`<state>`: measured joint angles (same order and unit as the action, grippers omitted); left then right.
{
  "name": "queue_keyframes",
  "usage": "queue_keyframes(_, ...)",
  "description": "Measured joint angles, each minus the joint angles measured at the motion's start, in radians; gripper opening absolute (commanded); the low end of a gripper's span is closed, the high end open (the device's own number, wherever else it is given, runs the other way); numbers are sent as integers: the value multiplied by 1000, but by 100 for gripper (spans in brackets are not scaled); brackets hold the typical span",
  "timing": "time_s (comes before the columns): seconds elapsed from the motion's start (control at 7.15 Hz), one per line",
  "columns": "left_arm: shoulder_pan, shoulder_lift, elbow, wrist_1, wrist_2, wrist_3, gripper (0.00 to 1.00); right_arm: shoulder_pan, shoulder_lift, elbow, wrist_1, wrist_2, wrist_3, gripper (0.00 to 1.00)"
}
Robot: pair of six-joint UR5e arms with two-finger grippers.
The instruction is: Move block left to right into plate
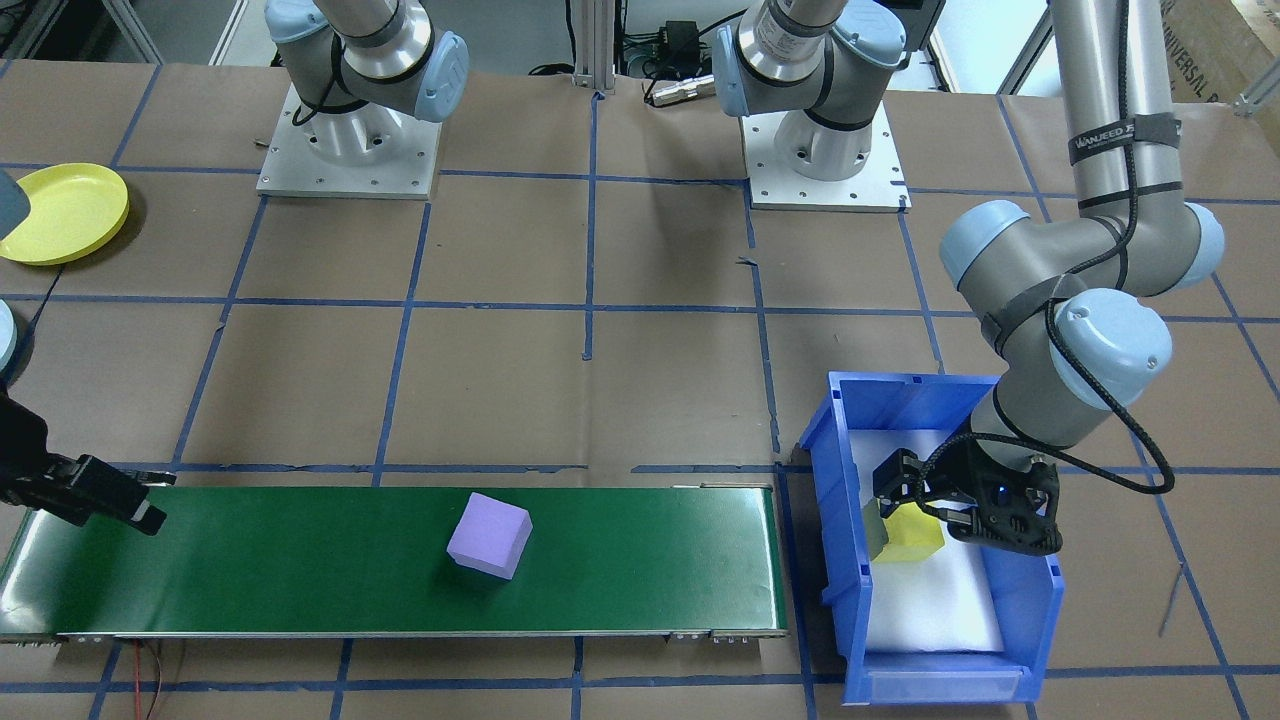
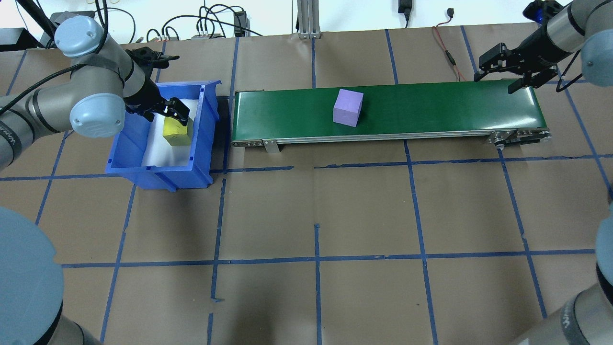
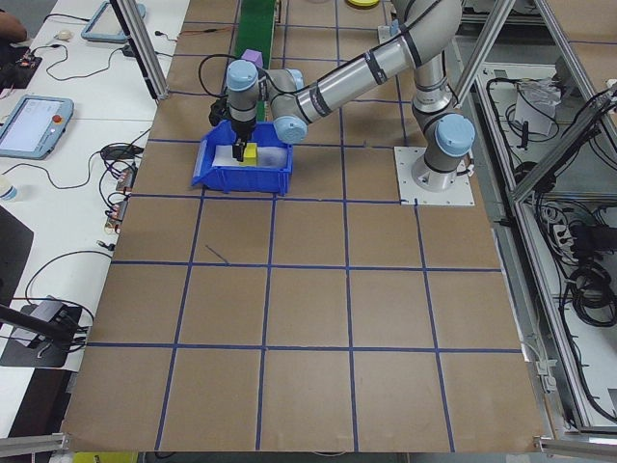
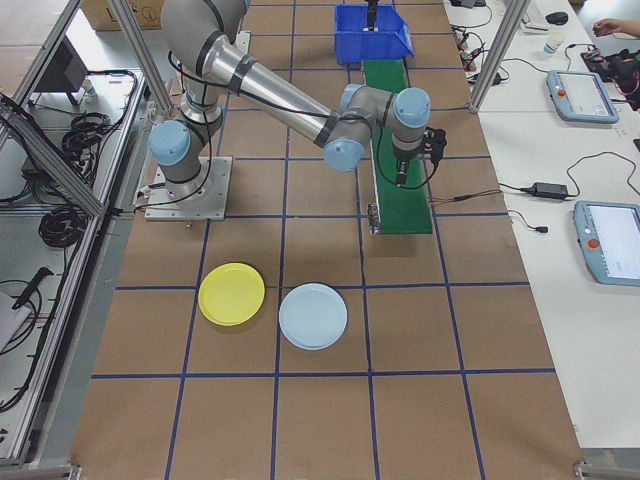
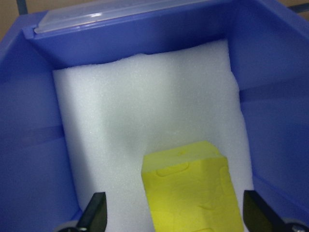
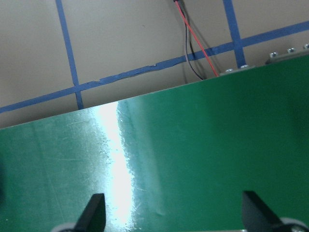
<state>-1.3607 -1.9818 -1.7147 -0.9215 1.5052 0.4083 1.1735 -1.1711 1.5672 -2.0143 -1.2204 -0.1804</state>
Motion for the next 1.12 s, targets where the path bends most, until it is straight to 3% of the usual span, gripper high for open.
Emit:
queue_keyframes(0.42,1,0,-21,-2,0,7,98,0,39,8,-66,73,-6,100)
queue_keyframes(0.7,2,0,-25,-2,2,7,92,0,50,29,-86,113,-33,100)
queue_keyframes(1.12,2,0,-39,0,2,5,69,0,62,39,-101,162,-52,100)
